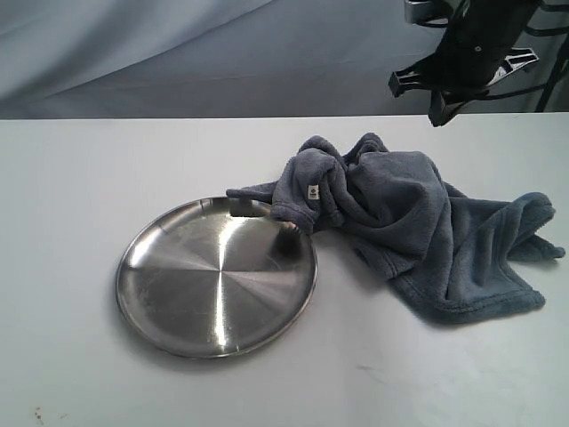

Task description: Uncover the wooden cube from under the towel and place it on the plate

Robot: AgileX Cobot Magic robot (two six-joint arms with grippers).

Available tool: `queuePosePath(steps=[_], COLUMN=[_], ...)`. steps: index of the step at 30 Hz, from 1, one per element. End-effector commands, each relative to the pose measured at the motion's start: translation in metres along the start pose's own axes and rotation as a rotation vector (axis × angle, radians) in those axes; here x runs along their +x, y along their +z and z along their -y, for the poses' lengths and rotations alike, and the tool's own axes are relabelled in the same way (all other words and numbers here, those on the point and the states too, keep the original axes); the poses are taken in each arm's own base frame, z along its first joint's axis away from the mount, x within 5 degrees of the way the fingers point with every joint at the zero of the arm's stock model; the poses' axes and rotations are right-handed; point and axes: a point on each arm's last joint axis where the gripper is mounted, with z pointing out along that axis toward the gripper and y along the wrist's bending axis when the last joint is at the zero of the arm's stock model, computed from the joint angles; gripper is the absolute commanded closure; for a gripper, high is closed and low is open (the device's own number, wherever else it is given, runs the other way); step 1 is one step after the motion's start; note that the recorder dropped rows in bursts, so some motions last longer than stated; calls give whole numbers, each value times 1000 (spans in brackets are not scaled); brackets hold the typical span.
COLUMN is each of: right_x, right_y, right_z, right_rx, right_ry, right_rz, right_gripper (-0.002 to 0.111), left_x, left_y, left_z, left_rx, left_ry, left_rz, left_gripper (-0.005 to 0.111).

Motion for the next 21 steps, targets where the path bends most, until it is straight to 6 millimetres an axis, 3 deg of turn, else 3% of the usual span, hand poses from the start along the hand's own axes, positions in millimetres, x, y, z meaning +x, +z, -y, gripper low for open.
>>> queuePosePath(steps=[1,12,21], right_x=[19,76,118], right_y=[1,-24,-49], right_z=[-1,-5,-12], right_rx=[-14,-22,-39], right_ry=[-63,-65,-51], right_rz=[-57,-136,130], right_gripper=[108,108,108], left_x=[0,0,0], left_y=[0,0,0], left_z=[0,0,0], left_rx=[3,3,3], left_ry=[-3,-3,-3], left_rz=[12,12,12], left_gripper=[107,107,107])
